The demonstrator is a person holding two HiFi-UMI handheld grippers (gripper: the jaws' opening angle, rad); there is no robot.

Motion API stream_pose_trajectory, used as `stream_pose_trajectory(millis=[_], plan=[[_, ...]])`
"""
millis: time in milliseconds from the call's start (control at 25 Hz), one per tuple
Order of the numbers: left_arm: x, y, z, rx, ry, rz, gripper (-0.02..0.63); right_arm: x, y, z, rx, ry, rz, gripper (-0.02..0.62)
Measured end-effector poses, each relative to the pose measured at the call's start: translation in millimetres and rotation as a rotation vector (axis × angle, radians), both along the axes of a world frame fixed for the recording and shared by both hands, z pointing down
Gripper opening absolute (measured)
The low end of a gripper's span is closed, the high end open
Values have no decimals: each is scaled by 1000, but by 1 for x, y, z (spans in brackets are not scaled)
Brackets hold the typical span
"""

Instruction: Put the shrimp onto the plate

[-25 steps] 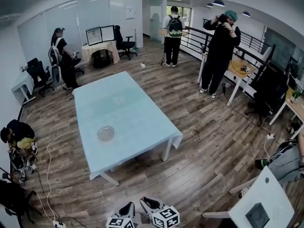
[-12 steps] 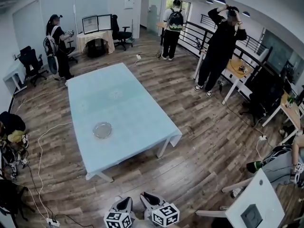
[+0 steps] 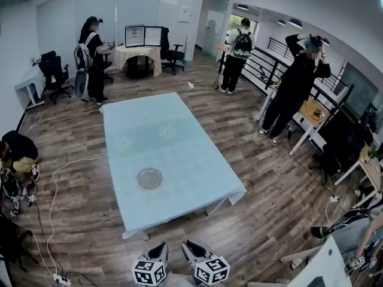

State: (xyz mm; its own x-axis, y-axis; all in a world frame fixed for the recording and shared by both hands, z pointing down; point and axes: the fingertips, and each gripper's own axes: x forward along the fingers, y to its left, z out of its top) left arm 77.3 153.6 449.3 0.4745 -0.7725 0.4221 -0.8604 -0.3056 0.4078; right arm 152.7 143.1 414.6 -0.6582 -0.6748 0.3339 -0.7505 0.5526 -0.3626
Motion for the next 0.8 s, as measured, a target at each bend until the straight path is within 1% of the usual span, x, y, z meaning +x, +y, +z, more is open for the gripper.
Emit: stream_pose_trajectory(millis=[120,280,560,640,800], plan=[[-22,-15,-2,4,12,-10,8,-19,-17,-2,3,9,4,67],[-48,-32,-4,17,9,-1,8,-43,-38,-4,11,10,22,67],[-105,-59,-7,32,26,-26,8,-94,-67,-7,23,21,25,67],[-119,-61,-4,33,34,-29,8,-108,-70,-4,23,27,17,67],[-148,-60,13,8,42,-44,8,-136,-67,8,3,49,-15,67]])
